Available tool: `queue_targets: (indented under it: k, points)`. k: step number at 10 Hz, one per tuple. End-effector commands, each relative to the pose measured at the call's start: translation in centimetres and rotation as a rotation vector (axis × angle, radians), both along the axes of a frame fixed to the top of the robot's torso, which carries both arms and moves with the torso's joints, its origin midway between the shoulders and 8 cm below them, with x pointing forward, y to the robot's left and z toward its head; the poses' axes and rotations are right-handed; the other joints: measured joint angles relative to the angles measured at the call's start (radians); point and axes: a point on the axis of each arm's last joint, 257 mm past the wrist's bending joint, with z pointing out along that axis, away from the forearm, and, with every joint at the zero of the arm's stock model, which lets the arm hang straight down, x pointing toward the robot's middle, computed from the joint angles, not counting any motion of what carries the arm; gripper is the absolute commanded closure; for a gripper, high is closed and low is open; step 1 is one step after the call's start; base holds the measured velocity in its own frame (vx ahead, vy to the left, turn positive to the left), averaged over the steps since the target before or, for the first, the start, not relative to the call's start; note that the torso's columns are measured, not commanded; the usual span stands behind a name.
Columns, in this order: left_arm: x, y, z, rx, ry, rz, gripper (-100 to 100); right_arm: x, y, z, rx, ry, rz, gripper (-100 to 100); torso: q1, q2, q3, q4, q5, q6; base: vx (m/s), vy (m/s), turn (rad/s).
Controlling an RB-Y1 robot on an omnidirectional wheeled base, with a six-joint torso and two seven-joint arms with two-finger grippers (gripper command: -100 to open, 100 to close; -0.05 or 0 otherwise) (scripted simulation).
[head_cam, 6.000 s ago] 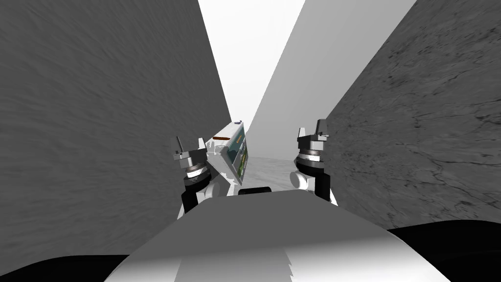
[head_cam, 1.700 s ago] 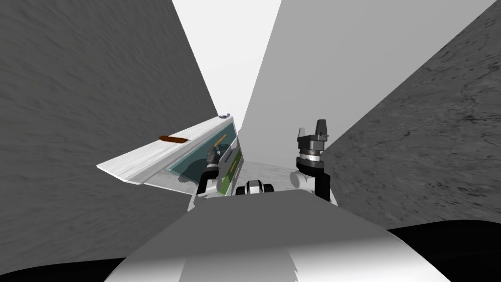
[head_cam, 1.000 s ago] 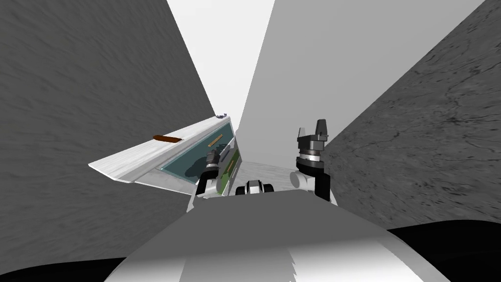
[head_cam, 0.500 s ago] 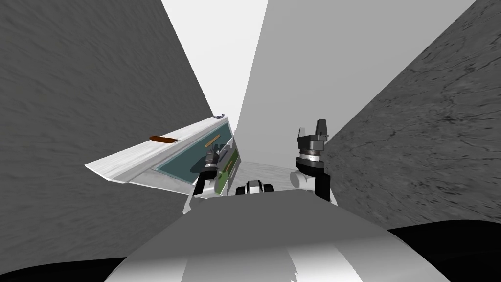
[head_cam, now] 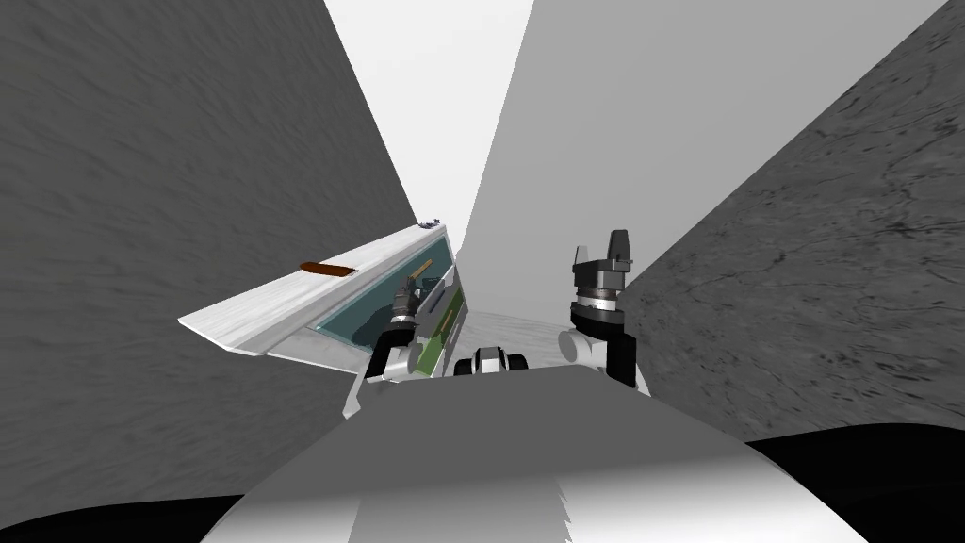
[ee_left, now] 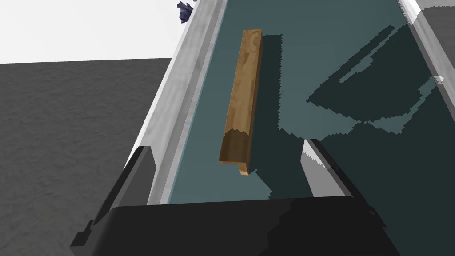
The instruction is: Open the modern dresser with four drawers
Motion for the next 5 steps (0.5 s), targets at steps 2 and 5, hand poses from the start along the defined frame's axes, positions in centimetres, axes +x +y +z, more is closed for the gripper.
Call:
queue_targets:
  k: [2,5]
  points:
    - [-0.12,-0.02,-0.13,-0.075,-0.006,0.028,-100,0.0,0.0,0.0,0.0,0.0,0.0,0,-0.008,0.003,0.002,0.001,-0.002,0.0,0.005,0.046,0.001]
    - [-0.4,0.05,0.53,-0.086,-0.007,0.034,-100,0.0,0.01,0.01,0.0,0.0,0.0,0,-0.004,0.002,0.001,0.0,-0.001,0.0,0.021,-0.001,-0.005]
